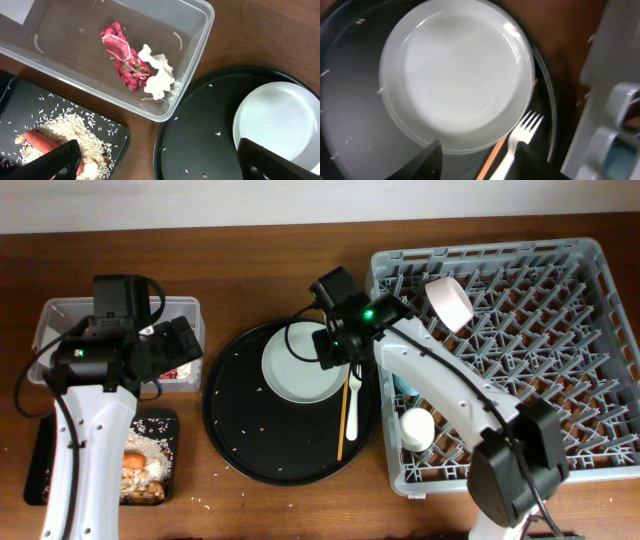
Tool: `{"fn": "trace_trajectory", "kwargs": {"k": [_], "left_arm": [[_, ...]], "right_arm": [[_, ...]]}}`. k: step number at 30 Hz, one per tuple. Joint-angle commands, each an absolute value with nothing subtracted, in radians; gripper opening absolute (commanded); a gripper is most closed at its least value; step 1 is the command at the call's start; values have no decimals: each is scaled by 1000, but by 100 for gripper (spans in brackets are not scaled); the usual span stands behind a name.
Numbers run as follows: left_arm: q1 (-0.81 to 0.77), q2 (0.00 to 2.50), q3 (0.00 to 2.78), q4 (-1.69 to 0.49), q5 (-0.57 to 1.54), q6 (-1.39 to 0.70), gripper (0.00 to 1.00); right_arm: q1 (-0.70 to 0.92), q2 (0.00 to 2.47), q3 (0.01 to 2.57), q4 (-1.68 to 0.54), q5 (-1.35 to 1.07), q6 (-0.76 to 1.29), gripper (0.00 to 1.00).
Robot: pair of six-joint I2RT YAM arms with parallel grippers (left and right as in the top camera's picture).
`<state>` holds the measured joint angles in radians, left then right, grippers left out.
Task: Sort waste into correct bins and load items into the dishwasher rack
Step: 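Move right gripper to the white plate and grasp its edge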
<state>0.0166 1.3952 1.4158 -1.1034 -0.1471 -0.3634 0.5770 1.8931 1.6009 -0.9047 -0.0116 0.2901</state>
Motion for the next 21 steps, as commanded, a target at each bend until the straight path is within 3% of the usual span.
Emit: {"fn": "trace_trajectory", "kwargs": {"k": [1,14,21], "left_arm": [[23,1383,1430,-1105,-154,-366,99],[23,1383,1430,-1105,-154,-366,99],[23,1383,1430,-1105,-154,-366,99]], "right_arm": [[581,1988,1604,-879,132,309,49],[582,2147,1600,-795,210,309,50],[582,2150,1593,-803,-6,308,52]]}}
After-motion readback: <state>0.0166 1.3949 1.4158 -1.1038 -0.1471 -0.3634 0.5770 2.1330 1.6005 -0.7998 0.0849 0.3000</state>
